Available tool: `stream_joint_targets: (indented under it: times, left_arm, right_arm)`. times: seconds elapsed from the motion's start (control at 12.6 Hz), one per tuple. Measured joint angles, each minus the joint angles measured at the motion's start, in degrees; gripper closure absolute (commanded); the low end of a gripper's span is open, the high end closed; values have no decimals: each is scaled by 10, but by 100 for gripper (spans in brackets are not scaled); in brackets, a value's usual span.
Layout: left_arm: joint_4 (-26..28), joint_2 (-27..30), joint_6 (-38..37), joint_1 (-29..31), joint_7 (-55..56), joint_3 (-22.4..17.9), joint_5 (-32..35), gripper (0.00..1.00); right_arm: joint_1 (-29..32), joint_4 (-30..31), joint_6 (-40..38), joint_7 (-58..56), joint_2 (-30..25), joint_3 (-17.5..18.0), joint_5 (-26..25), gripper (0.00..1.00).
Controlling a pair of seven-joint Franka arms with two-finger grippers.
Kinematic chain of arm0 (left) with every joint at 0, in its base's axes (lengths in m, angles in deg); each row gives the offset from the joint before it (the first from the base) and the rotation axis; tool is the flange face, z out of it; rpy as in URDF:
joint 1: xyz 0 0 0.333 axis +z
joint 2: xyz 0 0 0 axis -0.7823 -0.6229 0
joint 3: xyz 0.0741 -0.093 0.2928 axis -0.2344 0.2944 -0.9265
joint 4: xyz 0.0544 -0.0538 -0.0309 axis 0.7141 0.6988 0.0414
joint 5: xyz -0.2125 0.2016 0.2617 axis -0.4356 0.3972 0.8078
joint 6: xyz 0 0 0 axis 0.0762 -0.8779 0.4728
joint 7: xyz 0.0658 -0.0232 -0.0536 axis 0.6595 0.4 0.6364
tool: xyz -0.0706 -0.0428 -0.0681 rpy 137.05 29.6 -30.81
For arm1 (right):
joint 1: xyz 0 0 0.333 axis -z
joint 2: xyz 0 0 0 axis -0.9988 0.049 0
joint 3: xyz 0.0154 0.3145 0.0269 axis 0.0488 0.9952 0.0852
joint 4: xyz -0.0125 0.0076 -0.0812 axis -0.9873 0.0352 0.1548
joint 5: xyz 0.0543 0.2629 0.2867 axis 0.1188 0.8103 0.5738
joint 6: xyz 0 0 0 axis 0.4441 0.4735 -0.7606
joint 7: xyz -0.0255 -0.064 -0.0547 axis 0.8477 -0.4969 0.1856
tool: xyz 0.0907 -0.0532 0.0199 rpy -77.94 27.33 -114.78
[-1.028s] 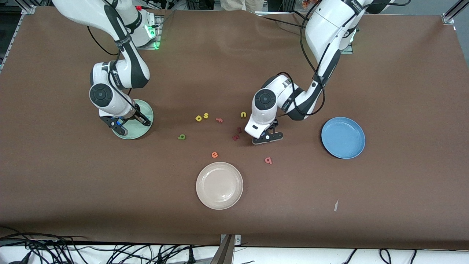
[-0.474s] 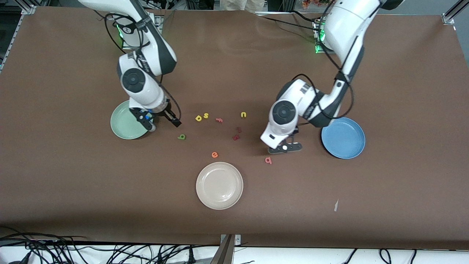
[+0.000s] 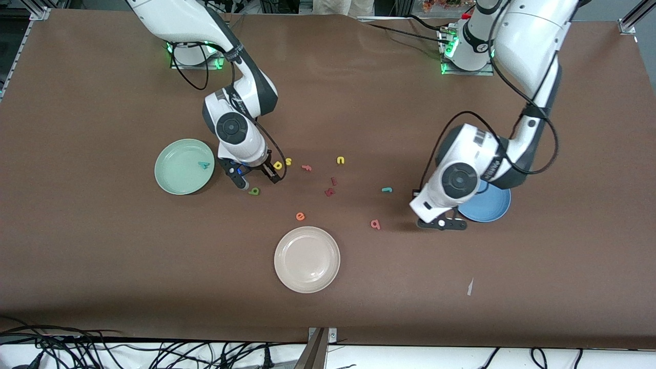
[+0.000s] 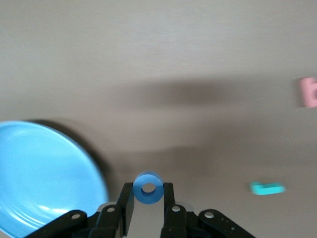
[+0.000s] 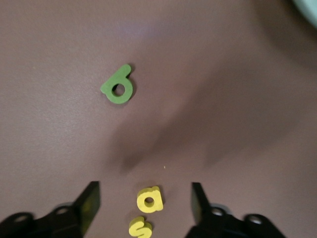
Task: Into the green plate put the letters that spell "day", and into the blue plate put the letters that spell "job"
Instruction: 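Drop the o on the blue plate while the right gripper grasps the a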
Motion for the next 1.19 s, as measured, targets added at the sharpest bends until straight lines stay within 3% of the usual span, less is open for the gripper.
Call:
stream_joint_targets:
  times: [0.32,0.47,0.55,0.63,0.71,0.95,1.03,1.19]
  left_arm:
    - [18,3,11,79,-114,0,24,88]
    - [71,22,80,101,-138,0,25,85]
    - [112,36,127,108,-141,0,25,76]
    - [149,51,161,113,-142,0,27,43]
    - [178,63,178,119,-142,0,39,0]
    - [209,84,187,129,-141,1,52,0]
    - [209,88,187,129,-140,3,52,0]
    - [206,96,187,129,-109,24,51,0]
  right_arm:
    - [-8,-3,10,14,10,0,0,27]
    - [-20,-3,11,25,15,0,0,27]
    - [-24,-3,13,28,18,0,0,29]
    - [-27,-3,16,28,22,0,0,30]
    - [-28,-3,17,29,25,0,0,33]
    - [-29,-3,18,29,29,0,0,35]
    - [-29,-3,18,29,29,0,0,46]
    - [-29,-3,19,29,30,0,0,47]
